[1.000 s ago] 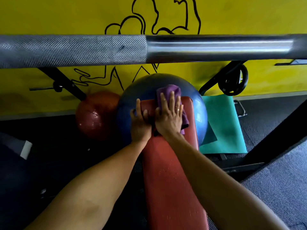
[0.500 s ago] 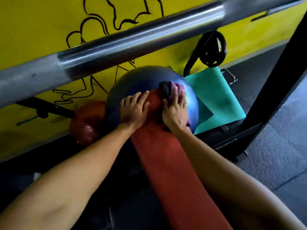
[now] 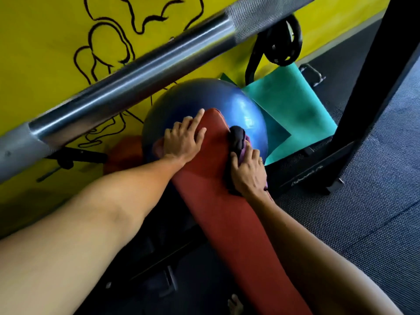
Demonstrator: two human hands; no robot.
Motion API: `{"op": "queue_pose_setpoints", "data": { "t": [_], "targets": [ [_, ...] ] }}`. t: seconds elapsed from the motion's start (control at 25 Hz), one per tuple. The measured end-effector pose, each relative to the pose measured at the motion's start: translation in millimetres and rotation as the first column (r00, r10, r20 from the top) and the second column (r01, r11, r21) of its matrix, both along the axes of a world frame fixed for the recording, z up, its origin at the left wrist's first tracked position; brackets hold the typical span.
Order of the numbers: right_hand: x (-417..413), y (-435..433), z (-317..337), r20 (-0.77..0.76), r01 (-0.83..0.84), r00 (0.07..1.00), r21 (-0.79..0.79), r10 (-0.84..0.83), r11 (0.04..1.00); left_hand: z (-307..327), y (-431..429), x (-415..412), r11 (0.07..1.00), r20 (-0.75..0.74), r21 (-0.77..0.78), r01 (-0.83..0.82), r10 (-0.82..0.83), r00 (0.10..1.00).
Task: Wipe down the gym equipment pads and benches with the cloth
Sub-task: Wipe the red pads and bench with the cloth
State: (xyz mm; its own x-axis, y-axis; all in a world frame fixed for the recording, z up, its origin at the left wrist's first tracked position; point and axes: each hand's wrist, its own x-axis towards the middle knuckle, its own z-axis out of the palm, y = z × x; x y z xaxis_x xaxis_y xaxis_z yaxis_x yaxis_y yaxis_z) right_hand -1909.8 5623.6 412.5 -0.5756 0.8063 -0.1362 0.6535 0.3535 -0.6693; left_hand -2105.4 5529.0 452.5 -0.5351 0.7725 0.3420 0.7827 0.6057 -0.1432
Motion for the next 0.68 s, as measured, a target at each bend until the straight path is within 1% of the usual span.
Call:
{"op": "queue_pose_setpoints", "data": {
  "t": [0.08,0.2,0.28,0.36,0.44,0.52,0.6,0.68],
  "targets": [
    [-31.7,7.4,16.4,-0.056,-0.013,0.998,-0.004,0.013,1.000,-1.7,0.0,-2.9,1.000,-0.003,0.005,-0.017,0.017,1.000],
    [-75.8,18.1,37.3,-0.074,-0.046,0.996,-0.021,0.044,0.999,-8.2,-1.0,-5.0,1.000,-0.035,0.018,-0.013,0.014,0.999],
    [-75.6,15.2,33.4,-0.061,-0.037,0.997,-0.011,0.037,0.999,-7.2,-1.9,-8.5,0.999,-0.020,0.035,-0.007,0.008,1.000],
    [-49.9,10.9,20.9,-0.075,-0.009,0.997,0.010,0.010,1.000,-4.9,-1.9,-7.3,1.000,-0.012,0.022,0.004,-0.004,1.000],
    [-17.0,1.7,-0.9,-0.097,0.054,0.994,0.019,-0.052,0.998,-4.3,-1.7,-2.9,1.000,-0.019,0.006,0.009,-0.009,1.000],
    [2.8,-8.8,-16.6,-0.077,0.155,0.985,-0.032,-0.157,0.987,-1.9,-1.1,-5.1,1.000,0.000,-0.005,0.010,-0.010,1.000],
    [-7.3,-12.2,-15.1,-0.032,0.261,0.964,-0.087,-0.264,0.961,-4.0,-2.7,-3.6,1.000,-0.012,-0.001,0.024,-0.024,1.000],
    [-39.9,-12.5,-0.4,-0.014,0.338,0.940,-0.113,-0.342,0.934,-5.2,-1.0,-6.5,0.999,-0.019,0.025,0.038,-0.038,0.999]
  ]
}}
